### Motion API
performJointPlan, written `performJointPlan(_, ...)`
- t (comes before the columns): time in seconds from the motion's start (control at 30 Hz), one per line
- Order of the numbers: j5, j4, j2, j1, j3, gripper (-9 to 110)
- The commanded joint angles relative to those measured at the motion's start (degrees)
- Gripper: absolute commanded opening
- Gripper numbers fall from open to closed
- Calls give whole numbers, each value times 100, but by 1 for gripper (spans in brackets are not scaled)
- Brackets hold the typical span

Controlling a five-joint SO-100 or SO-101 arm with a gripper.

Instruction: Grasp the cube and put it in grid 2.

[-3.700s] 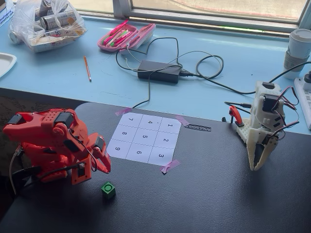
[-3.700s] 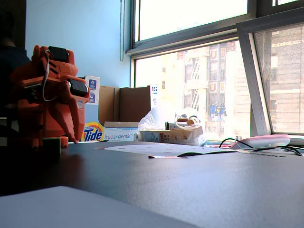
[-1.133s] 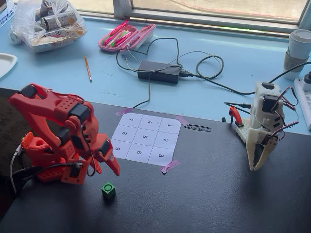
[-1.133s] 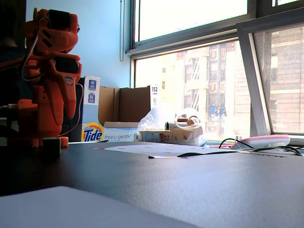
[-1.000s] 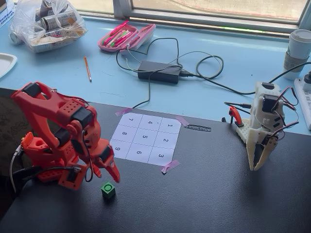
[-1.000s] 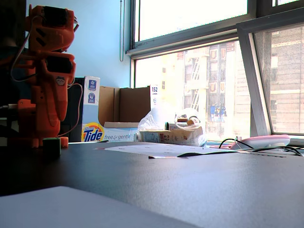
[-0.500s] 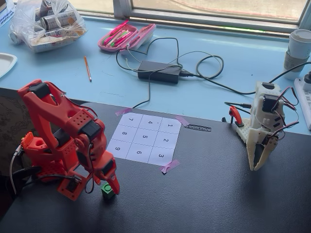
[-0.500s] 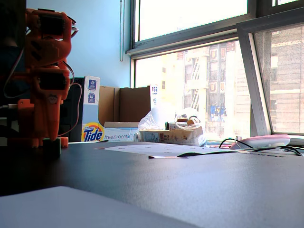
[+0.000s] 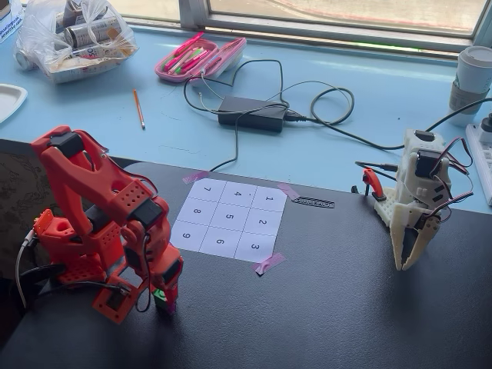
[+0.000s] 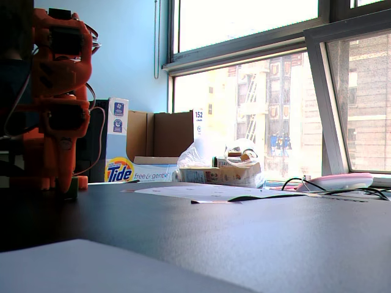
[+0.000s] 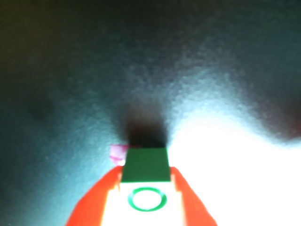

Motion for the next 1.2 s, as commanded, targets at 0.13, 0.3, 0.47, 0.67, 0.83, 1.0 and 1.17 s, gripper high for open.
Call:
performJointPlan(0.13,-229,211,35,-114,-475,0)
performJointPlan(0.3,-369,976,-281,-422,-1793,0)
performJointPlan(0.47,-378,1951,-580,-905,-3472,0)
performJointPlan(0.67,-369,2566,-1081,-1714,-5194,0)
performJointPlan(0.83,-404,2953,-1828,-2496,-6557,0)
performJointPlan(1.0,-413,3305,-2733,-3094,-7778,0)
performJointPlan(1.17,-308,3779,-3771,-3674,-9044,0)
